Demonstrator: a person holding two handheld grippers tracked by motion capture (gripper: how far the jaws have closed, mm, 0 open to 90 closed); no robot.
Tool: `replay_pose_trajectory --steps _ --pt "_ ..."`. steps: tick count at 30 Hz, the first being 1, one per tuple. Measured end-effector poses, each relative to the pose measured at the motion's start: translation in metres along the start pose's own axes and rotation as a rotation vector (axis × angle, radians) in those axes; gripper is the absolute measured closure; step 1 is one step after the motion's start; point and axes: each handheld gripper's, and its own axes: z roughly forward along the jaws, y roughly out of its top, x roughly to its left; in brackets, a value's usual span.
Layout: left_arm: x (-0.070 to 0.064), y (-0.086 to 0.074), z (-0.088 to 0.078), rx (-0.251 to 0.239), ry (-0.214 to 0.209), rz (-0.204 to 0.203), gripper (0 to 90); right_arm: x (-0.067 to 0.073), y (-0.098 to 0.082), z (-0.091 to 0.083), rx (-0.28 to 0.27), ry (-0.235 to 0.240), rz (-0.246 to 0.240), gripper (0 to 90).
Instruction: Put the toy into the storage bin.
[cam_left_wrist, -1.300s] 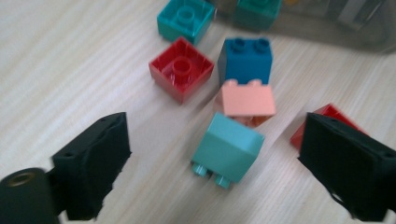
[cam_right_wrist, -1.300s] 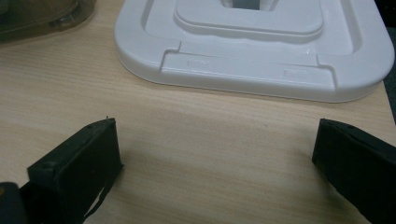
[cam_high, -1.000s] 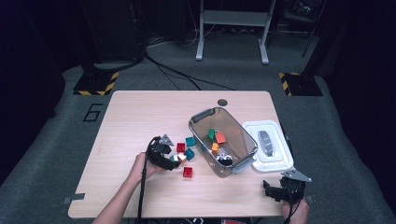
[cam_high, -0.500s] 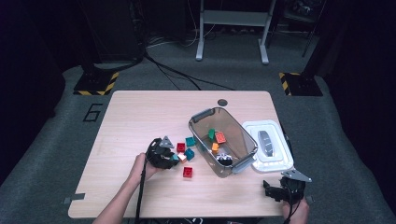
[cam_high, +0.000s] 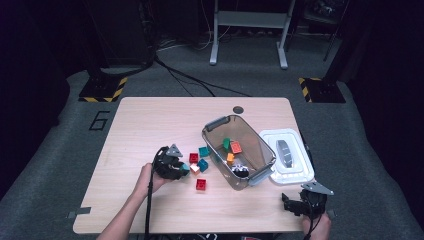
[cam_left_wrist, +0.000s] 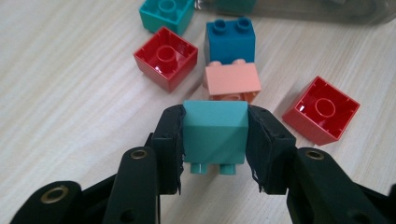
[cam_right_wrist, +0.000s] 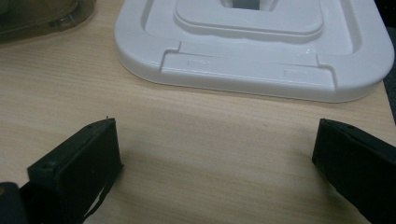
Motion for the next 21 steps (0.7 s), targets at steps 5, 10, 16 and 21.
replay_pose_trajectory --steps 5,10,16,21 --pt "0.003 0.005 -0.009 -0.008 0.010 -0.026 59.1 0.000 0.000 0.000 0.000 0.001 -0.002 0.3" --pt "0.005 0.012 -0.016 -0.023 0.017 -0.029 59.2 0.000 0.000 0.000 0.000 0.000 0.000 0.3" --pt "0.006 0.022 -0.023 -0.036 0.022 -0.022 59.1 0.000 0.000 0.000 0.000 0.000 0.001 0.3" --pt "0.007 0.029 -0.028 -0.041 0.022 -0.015 59.1 0.000 0.000 0.000 0.000 0.000 0.000 0.3"
